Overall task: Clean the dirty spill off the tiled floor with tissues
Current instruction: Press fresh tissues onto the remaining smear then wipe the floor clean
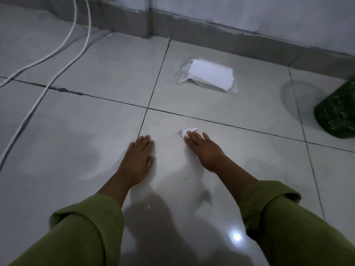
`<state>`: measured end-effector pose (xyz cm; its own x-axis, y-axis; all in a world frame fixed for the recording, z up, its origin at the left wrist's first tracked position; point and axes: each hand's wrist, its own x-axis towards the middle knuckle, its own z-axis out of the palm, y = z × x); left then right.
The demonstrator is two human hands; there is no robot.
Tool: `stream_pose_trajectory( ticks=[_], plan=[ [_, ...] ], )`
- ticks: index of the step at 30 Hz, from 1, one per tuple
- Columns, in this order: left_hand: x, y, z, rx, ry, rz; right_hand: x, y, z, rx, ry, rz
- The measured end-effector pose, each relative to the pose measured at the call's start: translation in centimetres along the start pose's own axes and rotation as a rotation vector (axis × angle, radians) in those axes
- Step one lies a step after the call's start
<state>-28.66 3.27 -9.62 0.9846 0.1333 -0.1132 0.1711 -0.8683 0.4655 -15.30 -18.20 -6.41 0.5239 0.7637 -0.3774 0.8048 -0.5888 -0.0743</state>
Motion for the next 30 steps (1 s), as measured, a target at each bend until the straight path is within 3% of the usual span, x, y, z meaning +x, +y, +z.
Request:
stream_pose_trajectory(
  ticks=[6,12,26,30],
  plan=[
    [0.4,0.6,-0.1,0.004,-0.002,0.035,-1.7,-1.5,2.0,0.208,0.042,0.121],
    [0.2,0.3,0.3,0.026,-0.023,0.044,-3.4,-4.0,3.0,0.371,0.067,0.106],
    [0.5,0.5,0.3,0.059,-0.048,0.032,-7.6,-4.9,6.3,0.312,0.15,-0.226],
    [0.3,2.3,0.9,0.065,-0.06,-0.025,-9.9,-3.7,7.4,0.499,0.16,-0.194]
  ],
)
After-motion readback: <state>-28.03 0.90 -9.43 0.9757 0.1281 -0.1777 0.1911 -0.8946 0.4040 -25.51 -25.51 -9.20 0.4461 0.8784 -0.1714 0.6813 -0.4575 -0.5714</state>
